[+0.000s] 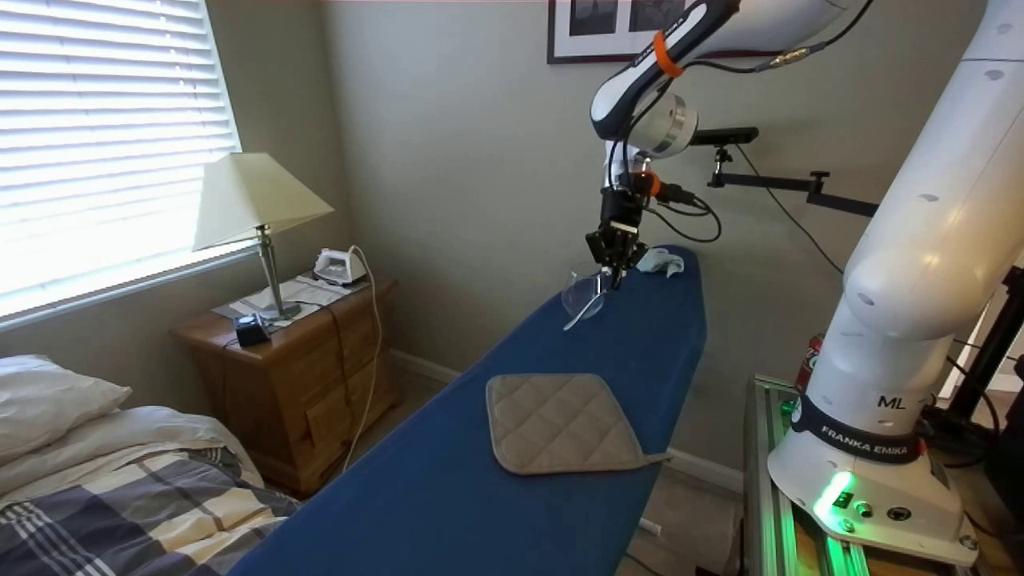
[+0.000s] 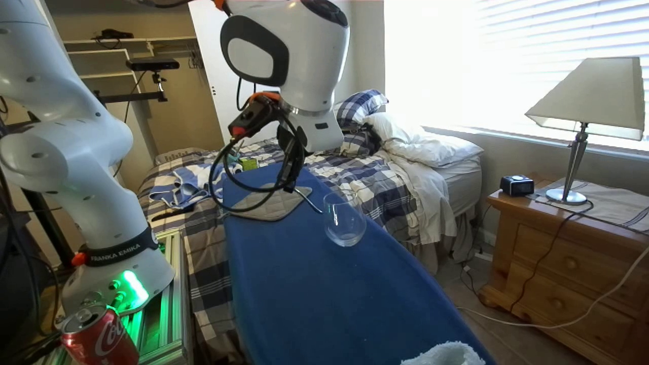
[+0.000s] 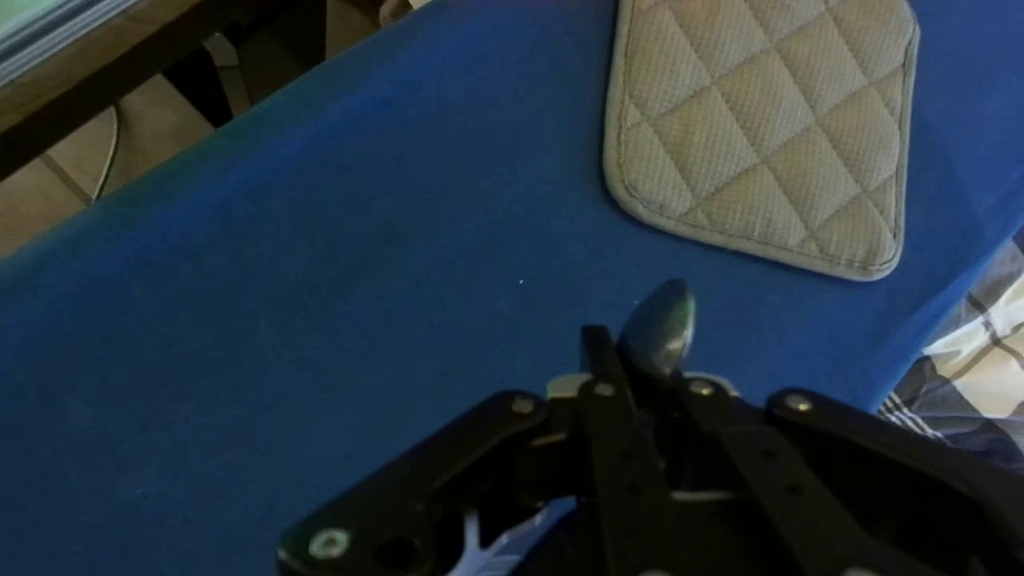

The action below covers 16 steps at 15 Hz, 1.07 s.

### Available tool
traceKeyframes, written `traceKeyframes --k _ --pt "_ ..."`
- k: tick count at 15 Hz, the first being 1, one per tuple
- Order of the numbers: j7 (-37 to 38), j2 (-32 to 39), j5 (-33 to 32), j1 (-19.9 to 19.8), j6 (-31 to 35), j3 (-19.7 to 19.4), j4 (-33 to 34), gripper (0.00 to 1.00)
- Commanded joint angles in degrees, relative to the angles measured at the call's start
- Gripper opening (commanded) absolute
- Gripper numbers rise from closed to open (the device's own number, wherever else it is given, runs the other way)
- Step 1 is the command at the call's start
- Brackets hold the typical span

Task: Remove the silver spoon from the glass cup.

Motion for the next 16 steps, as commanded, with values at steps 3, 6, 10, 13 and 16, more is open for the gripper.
traceKeyframes --k 3,6,10,13,16 --pt "-6.6 0.4 2.3 0.9 3.1 -0.6 -2.7 0.35" --pt "-6.7 0.3 1.6 1.0 3.1 -0.6 -2.6 0.54" --pt "-6.0 0.4 1.5 1.0 3.2 -0.6 -2.0 0.82" --pt "-5.1 0.4 1.6 0.9 2.9 -0.6 -1.4 0.99" --pt "-3.9 -0.9 1.1 1.2 2.3 -0.1 -0.8 1.00"
